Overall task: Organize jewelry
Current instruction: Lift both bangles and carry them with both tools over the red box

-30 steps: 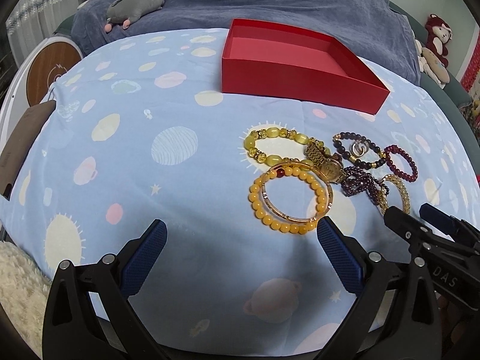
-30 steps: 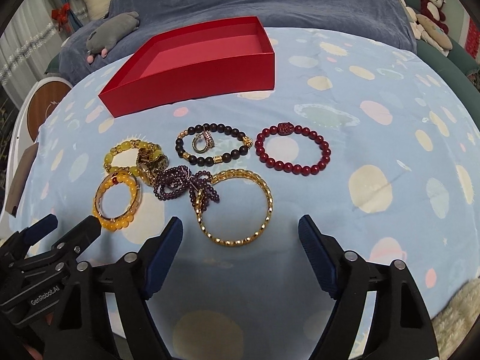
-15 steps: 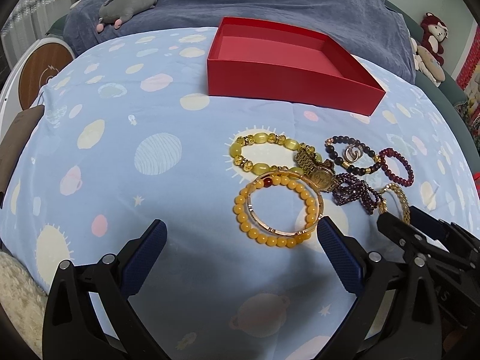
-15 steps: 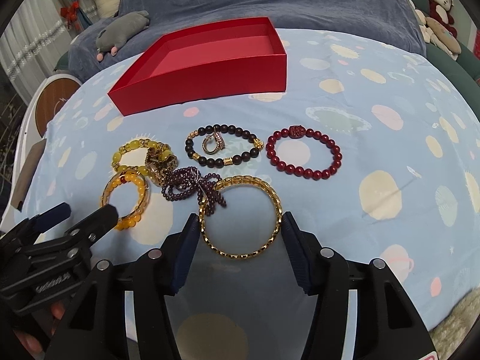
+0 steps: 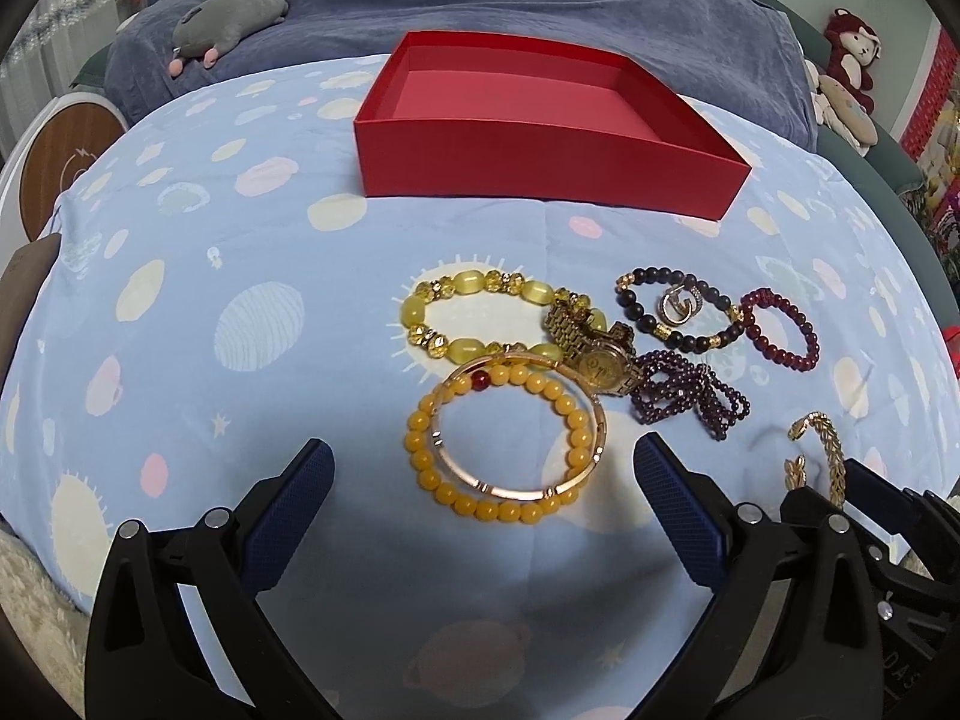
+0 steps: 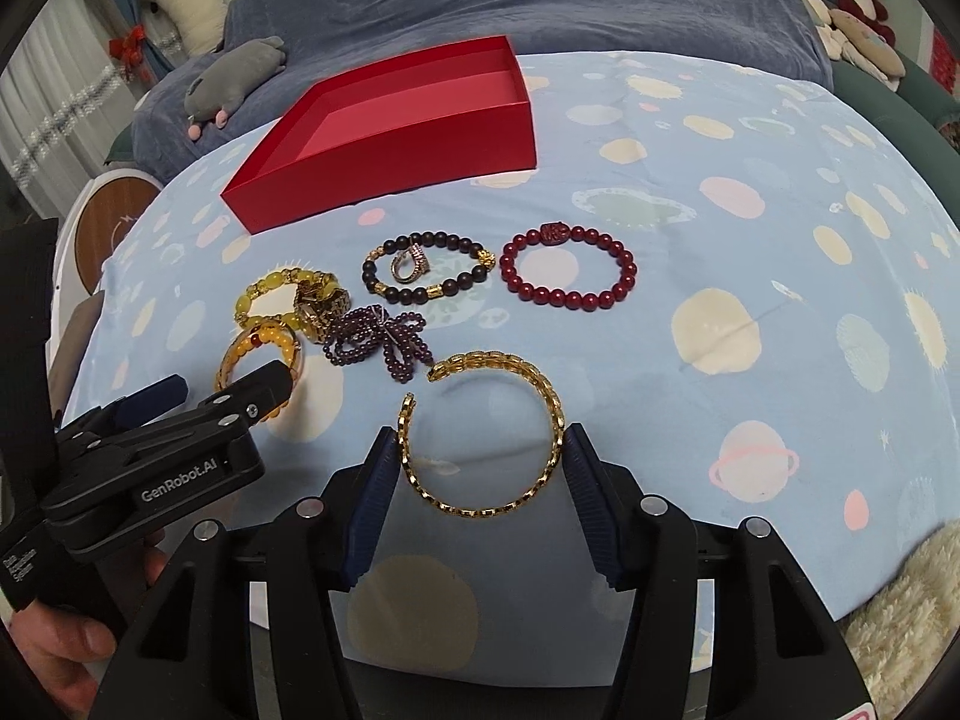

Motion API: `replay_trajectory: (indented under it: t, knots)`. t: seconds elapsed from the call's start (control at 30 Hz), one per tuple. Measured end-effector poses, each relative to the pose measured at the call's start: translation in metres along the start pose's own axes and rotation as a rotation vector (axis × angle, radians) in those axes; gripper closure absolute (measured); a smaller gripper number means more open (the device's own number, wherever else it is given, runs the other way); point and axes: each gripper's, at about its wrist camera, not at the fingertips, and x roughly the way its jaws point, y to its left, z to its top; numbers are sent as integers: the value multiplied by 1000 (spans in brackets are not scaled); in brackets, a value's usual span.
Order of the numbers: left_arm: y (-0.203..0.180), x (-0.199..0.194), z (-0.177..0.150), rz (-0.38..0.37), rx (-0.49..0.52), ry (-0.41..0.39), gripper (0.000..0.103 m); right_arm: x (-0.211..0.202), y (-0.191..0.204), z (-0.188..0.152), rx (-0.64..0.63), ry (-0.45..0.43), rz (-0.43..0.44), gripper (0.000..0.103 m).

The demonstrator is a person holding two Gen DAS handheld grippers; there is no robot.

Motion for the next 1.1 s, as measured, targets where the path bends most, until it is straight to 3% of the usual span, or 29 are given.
replay_trajectory:
  t: [0.23, 0.4, 0.87, 1.1]
  knots:
    - [-5, 9, 6, -5, 9, 20, 22, 3, -4, 0, 19, 9, 8, 49]
    - [-4, 6, 7, -27, 13, 4, 44, 4, -4, -1, 22, 14, 10, 49]
    - [13, -33, 14, -73, -69, -63, 43, -11, 1, 6, 7, -25, 37, 49]
    - [21, -51, 54, -90, -78, -103, 43, -27, 10, 52, -41, -96, 65, 50]
